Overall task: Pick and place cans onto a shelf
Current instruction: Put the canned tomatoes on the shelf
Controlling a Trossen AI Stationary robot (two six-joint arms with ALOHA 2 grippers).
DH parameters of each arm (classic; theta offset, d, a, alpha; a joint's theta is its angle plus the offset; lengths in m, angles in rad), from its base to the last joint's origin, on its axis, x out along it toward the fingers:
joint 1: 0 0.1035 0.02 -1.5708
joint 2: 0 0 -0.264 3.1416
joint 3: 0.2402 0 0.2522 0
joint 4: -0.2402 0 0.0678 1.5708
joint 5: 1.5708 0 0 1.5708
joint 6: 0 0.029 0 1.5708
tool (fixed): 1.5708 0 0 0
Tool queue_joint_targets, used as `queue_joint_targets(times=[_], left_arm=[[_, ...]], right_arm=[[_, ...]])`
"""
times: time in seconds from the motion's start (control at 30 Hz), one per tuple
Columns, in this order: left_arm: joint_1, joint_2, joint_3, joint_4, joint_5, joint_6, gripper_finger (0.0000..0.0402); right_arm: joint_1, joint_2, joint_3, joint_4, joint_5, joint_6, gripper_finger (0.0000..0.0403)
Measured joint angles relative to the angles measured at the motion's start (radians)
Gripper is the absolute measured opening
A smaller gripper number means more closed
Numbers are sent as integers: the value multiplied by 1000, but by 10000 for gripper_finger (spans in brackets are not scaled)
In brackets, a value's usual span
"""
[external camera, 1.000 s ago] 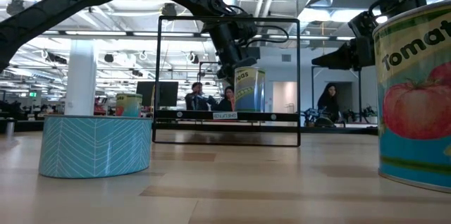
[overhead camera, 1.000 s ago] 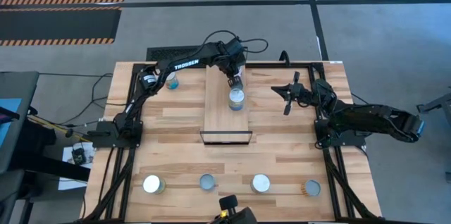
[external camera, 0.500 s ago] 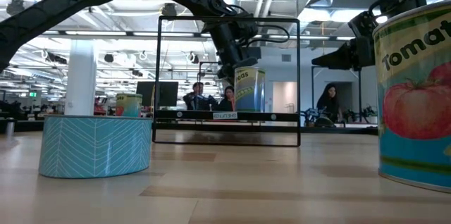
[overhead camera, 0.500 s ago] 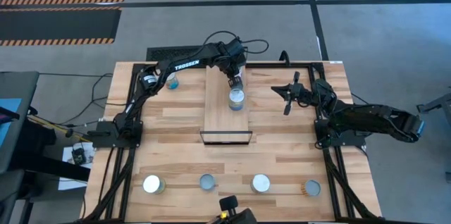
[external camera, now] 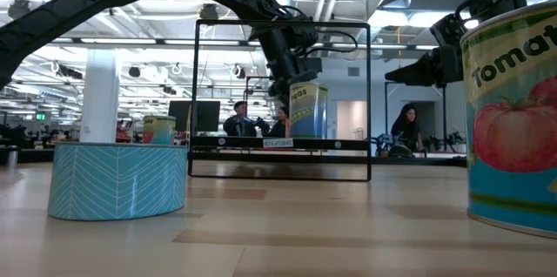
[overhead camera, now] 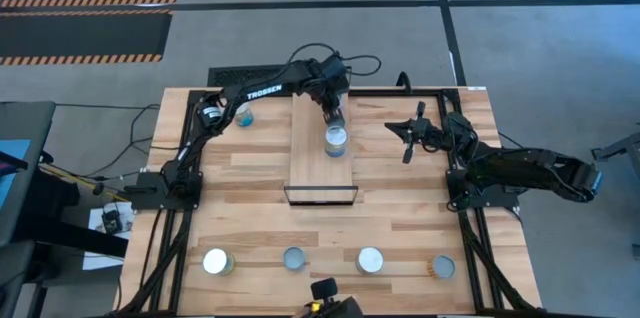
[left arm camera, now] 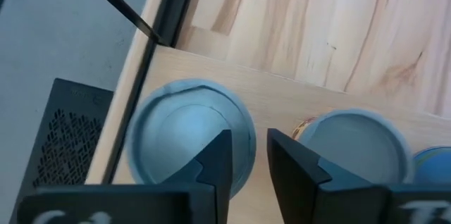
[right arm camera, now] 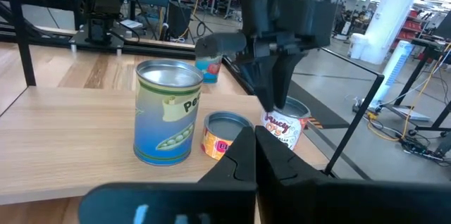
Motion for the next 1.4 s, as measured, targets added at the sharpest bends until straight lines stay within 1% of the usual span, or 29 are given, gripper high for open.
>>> queue_joint_targets(times=[0.37, 0.47, 0.57, 0.63, 0.77, 0.97, 1.07, 1.13, 1.23, 1.4], left_arm=[[-1, -68, 0, 0, 0, 4, 78], [-10, -76, 0, -2, -15, 18, 66], [-27, -86, 0, 2, -84, 45, 46], [-39, -90, 0, 2, -104, 55, 30], [-54, -89, 0, 3, -78, 54, 5], [-63, -92, 0, 30, -77, 51, 1], [-62, -110, -19, 58, -78, 45, 0], [-61, -128, -45, 63, -81, 39, 0], [-61, -169, -118, 128, -80, 33, 0], [-61, -290, -335, 286, -73, 17, 0]], right_arm=[[0, 0, 0, 0, 0, 0, 8], [0, 0, 0, 0, 0, 0, 8], [0, 0, 0, 1, 0, 0, 8], [0, 0, 0, 1, 0, 0, 8], [0, -1, 0, 1, 0, -1, 8], [0, -1, 0, 1, 0, -5, 8], [0, -1, 0, 0, 0, -7, 8], [0, -1, 0, 0, 0, -8, 8], [0, -1, 0, 0, 0, -8, 8], [0, -1, 0, 0, 0, -8, 8]])
